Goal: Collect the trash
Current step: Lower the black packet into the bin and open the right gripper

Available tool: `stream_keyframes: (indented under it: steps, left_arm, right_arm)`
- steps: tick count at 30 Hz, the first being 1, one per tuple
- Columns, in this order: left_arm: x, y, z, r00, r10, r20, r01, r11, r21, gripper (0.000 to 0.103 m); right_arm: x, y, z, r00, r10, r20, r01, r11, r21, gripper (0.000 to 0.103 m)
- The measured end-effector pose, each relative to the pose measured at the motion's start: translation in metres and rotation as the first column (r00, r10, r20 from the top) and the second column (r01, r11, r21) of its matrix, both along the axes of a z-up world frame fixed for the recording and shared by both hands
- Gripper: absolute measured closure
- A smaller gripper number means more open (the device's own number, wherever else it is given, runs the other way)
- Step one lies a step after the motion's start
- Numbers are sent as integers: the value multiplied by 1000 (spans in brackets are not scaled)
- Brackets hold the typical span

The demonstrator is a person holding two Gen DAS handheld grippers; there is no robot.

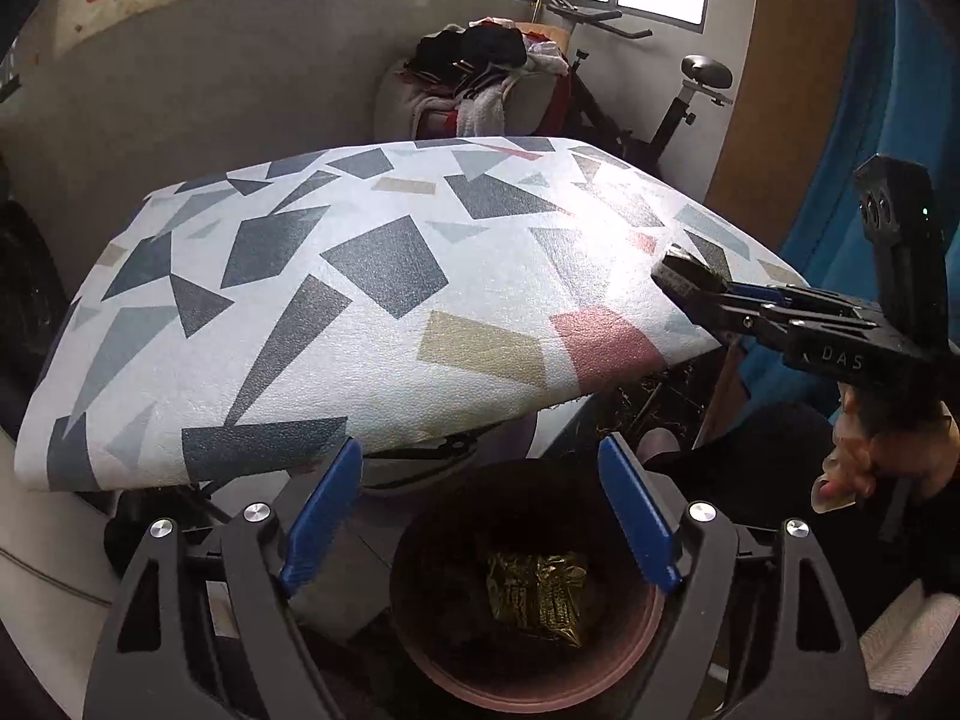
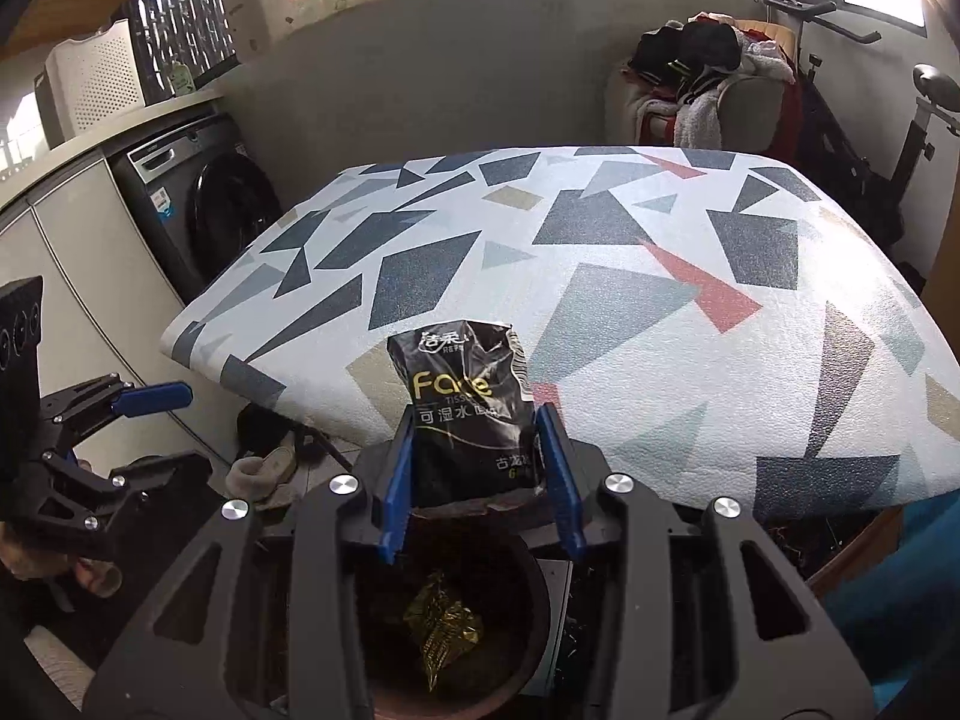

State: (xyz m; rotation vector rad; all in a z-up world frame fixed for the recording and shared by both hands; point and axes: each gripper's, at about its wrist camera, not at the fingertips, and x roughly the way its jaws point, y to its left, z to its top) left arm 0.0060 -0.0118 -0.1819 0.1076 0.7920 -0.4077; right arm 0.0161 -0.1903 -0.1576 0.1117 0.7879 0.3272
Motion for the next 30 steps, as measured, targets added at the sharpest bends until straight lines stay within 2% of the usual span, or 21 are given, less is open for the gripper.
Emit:
stream_keyframes:
  steps: [5,9,15,30]
  left_arm:
    - [-2,21,9,998,17,61,-17,1000,-5,12]
    - [-10,35,1,994,42,96,-43,999,0,8]
    - [-2,50,-12,990,134,42,-132,991,-35,7]
    - [11,65,-23,981,190,-33,-192,978,-82,7]
  right_arm:
    - [-7,24,-17,996,85,-42,-85,996,-17,62]
    - [-12,42,-30,986,144,-79,-148,987,-55,61]
    - [-12,59,-45,974,188,-130,-202,974,-102,61]
    - [-11,74,-58,956,230,-184,-258,955,-144,58]
